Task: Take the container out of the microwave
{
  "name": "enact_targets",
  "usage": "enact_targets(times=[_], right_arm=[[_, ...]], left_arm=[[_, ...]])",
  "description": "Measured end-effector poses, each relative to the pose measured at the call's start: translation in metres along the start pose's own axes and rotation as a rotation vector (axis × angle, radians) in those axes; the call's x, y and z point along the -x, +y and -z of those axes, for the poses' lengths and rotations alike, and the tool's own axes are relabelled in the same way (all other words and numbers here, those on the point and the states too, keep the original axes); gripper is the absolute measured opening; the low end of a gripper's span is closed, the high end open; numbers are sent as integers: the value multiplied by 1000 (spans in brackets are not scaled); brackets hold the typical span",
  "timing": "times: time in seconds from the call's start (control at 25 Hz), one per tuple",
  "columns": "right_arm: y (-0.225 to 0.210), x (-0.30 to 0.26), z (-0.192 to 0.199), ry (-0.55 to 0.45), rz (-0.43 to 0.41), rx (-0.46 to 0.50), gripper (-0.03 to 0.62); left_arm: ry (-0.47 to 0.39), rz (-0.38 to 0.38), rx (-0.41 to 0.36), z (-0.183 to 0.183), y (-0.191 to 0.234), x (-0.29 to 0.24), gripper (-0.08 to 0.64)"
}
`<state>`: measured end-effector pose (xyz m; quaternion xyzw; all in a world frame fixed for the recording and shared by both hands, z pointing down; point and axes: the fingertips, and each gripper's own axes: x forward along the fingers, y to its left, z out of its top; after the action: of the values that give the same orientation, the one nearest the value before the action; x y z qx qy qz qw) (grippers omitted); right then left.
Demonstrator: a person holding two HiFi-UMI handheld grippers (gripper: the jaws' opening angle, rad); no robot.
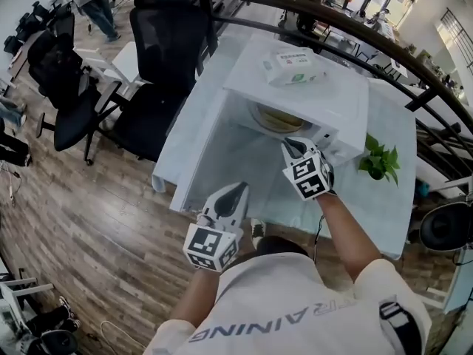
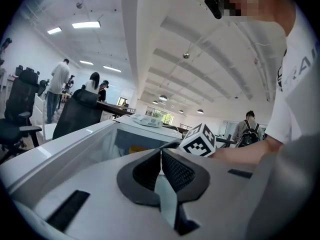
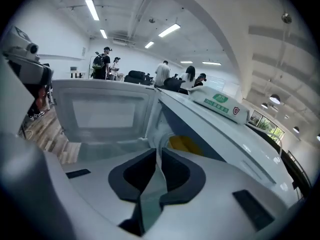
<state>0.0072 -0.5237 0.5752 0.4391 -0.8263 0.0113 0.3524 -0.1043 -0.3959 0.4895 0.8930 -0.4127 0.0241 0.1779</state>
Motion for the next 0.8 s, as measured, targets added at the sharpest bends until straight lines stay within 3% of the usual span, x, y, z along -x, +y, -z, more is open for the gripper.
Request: enact_targets(times=[0.12, 0.36, 0.52, 0.8], right_arm=[[-3, -27, 4, 35, -6, 30, 94], [-10, -80, 14, 119, -2, 94, 94], [-24, -112, 27, 184, 59, 202, 98], [-37, -141, 46, 246, 131, 306, 100]], left_arm=[[10, -6, 17, 5, 3, -4, 37], [15, -32, 33, 10, 13, -9, 37], [24, -36, 52, 16, 15, -16, 37], [38, -29, 66, 19, 20, -27, 37]])
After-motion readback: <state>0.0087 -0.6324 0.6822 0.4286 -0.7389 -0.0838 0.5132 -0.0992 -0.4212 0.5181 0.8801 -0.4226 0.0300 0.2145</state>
